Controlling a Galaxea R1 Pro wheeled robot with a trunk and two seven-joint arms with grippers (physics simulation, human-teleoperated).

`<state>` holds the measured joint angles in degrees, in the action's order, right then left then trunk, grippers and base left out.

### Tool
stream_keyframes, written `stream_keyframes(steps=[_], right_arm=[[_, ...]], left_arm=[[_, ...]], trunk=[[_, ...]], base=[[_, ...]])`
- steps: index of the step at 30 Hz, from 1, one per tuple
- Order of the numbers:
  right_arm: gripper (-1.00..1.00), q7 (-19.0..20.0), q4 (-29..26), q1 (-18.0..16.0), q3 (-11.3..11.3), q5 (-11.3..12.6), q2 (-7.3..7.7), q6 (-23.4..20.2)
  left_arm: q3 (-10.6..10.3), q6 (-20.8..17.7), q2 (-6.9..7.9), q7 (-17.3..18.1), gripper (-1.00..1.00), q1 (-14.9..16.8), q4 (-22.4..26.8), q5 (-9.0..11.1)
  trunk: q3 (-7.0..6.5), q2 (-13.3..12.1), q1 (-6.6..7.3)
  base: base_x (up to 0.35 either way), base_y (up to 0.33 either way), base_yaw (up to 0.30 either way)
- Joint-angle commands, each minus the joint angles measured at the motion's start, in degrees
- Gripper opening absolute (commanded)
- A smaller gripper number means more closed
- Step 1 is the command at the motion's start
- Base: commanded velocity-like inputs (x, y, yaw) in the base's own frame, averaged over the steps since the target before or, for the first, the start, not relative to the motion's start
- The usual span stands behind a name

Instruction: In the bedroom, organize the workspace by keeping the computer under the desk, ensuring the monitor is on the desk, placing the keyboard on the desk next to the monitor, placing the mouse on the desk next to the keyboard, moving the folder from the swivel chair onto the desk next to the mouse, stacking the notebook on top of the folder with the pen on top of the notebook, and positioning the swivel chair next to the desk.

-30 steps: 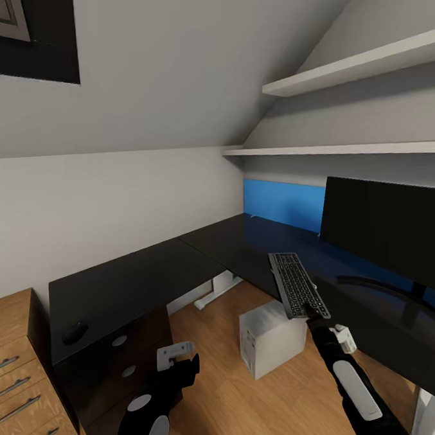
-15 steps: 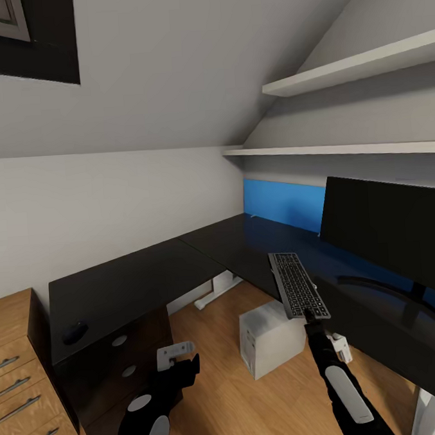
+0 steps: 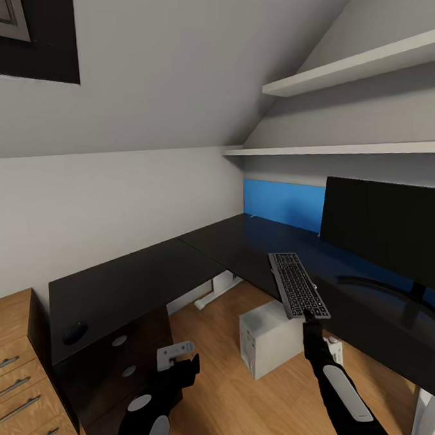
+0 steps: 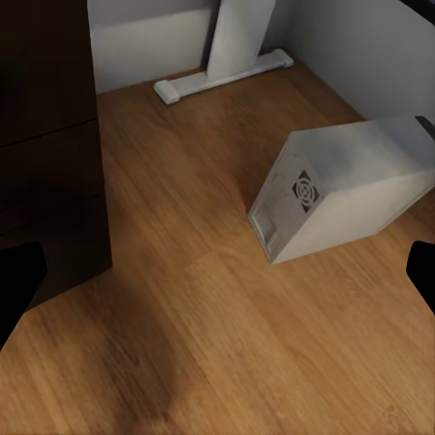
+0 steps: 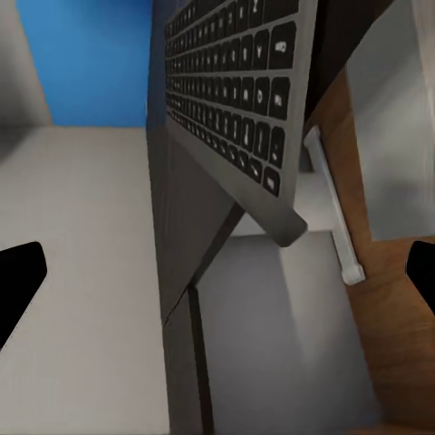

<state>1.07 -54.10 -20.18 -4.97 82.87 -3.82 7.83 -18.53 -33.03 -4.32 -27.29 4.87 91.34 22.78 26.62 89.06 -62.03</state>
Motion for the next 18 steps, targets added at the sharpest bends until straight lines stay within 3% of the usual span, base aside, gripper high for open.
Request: stream_keyframes(steps=[1,12,18], right_arm=[[1.0,0.3,0.0,0.0,0.0,0.7,-0.05,0.2],[1.0,1.6,0.0,0.0,-0.2,1.1,-0.11,0.2],[1.0,2.0,0.0,0.0,-0.4,1.0,-0.06,0.2]], left_arm=[[-0.1,-0.1,0.01,-0.6,1.0,0.0,0.1,0.6],[-0.1,-0.1,-0.01,-0.5,1.0,0.0,0.1,0.6],[-0.1,-0.1,-0.08,-0.6,1.0,0.0,0.1,0.6]], trunk=[[0.07,0.0,0.0],[0.07,0.0,0.0],[1.14,2.4,-1.32]], base=[[0.0,0.0,0.0],[0.0,0.0,0.0],[0.0,0.0,0.0]])
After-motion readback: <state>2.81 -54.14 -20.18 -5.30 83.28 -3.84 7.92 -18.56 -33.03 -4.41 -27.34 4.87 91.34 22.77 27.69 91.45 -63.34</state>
